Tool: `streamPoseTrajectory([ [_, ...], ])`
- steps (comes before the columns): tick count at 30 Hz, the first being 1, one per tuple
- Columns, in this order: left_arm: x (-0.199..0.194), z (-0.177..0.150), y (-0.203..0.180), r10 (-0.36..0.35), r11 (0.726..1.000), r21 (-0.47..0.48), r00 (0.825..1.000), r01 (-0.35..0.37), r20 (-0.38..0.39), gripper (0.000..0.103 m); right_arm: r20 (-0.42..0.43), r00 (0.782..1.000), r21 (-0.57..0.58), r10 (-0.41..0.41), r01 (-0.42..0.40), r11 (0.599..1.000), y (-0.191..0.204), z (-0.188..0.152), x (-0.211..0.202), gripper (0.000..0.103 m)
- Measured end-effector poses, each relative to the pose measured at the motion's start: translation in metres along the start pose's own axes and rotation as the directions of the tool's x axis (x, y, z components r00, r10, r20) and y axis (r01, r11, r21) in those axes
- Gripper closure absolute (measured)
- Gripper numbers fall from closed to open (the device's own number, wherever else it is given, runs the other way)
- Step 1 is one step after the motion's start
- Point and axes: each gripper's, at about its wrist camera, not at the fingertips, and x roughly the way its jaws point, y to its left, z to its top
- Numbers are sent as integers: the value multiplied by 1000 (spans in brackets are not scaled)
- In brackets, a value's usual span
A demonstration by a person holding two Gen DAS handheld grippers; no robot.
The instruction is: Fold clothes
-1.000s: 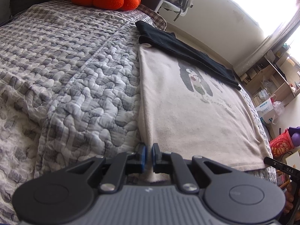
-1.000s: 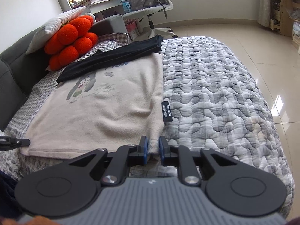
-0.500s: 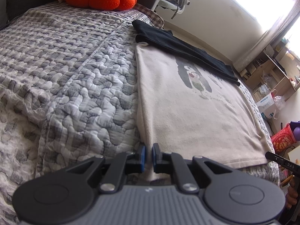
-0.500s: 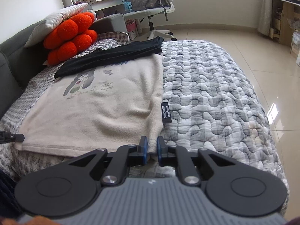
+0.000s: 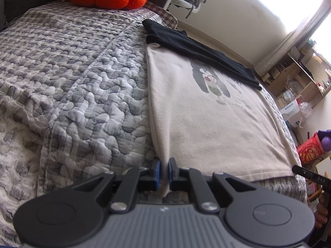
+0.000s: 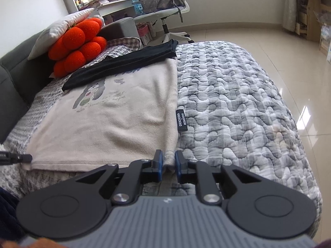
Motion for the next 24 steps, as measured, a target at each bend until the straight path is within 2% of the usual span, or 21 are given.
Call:
streamPoseTrajectory([
  [2,0,-1,-2,3,1000,12,1000,-3,0,96,-2,1000,-8,-4,4,1000,1,-1,0,85],
  [5,-2,-4,-5,3,1000,31,1000,-3,9,96,10,1000,-30,-21,21,999,4,-2,-2,92],
  [8,-12,-5,1,-45,999,-7,998,46,31,97,108,993,-56,-41,47,997,9,-1,-16,94],
  [11,-22,-6,9,-86,994,-59,995,88,45,98,197,980,-53,-6,16,998,11,0,-36,94],
  [14,-20,-7,10,-74,995,-62,996,76,40,98,181,983,-63,-18,29,998,11,-7,-34,94],
  [21,-24,-8,13,-63,993,-93,997,67,43,99,262,965,-77,-13,35,996,13,-12,-56,95],
  [24,-33,-8,12,-65,994,-84,996,70,53,99,261,965,-57,-26,42,997,11,-19,-57,95],
])
